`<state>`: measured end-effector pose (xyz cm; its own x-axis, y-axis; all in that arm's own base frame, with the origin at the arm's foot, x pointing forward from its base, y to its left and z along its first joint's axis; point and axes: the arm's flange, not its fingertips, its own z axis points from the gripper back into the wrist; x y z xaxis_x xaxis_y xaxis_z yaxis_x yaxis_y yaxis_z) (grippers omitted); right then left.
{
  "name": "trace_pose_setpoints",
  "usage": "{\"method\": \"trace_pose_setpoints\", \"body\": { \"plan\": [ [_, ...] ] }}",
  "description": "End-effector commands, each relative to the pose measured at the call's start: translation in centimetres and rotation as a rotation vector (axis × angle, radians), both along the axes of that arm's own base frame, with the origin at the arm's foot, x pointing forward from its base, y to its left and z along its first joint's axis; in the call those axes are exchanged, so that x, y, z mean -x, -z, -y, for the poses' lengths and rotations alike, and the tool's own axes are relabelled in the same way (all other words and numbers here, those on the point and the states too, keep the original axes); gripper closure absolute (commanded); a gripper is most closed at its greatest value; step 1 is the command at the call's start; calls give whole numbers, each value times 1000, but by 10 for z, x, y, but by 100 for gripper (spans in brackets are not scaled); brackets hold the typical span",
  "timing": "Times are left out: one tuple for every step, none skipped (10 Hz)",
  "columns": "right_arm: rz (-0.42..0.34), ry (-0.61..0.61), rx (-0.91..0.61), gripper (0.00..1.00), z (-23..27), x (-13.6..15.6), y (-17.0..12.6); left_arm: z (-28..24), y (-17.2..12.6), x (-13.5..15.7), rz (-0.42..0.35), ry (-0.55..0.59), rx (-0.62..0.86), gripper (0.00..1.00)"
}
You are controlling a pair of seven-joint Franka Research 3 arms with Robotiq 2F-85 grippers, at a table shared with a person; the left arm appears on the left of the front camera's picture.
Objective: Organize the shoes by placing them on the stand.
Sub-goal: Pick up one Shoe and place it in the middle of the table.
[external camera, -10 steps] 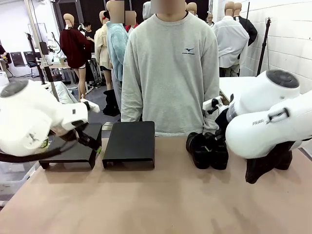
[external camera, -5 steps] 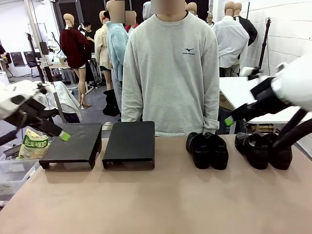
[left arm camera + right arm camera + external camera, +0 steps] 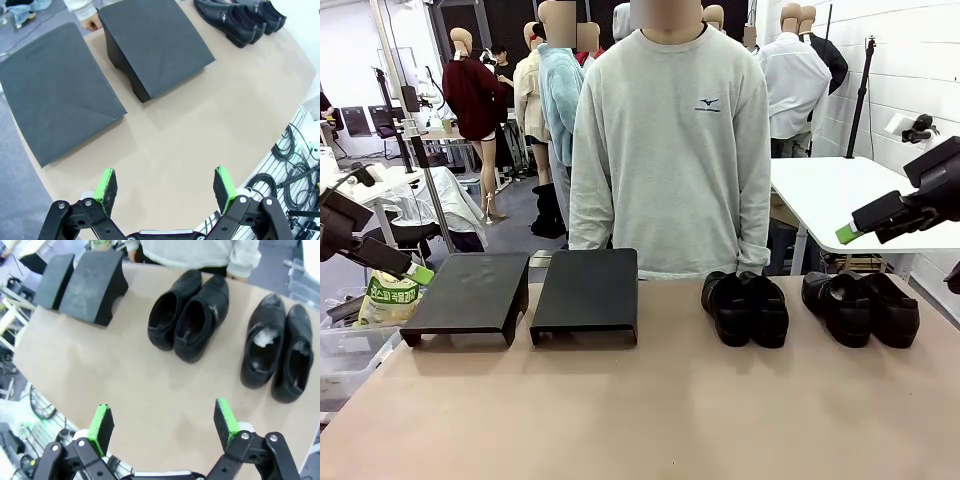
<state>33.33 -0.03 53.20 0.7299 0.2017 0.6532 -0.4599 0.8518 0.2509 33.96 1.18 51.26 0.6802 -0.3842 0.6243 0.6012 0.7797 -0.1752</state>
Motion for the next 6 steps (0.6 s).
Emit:
{"method": "trace_pose_setpoints", "body": {
  "plan": [
    [-45, -17, 30, 0, -15, 43, 59, 10, 10, 8, 19, -28, -5, 0],
    [0, 0, 0, 0, 0, 0, 0, 15, 10, 1, 1, -76, 41, 0],
    [0, 0, 0, 0, 0, 0, 0, 2, -1, 0, 5, -6, -7, 0],
    [0, 0, 0, 0, 0, 0, 0, 2, -1, 0, 5, -6, -7, 0],
    [0, 0, 0, 0, 0, 0, 0, 2, -1, 0, 5, -6, -7, 0],
    [0, 0, 0, 0, 0, 0, 0, 2, -1, 0, 5, -6, -7, 0]
  ]
}}
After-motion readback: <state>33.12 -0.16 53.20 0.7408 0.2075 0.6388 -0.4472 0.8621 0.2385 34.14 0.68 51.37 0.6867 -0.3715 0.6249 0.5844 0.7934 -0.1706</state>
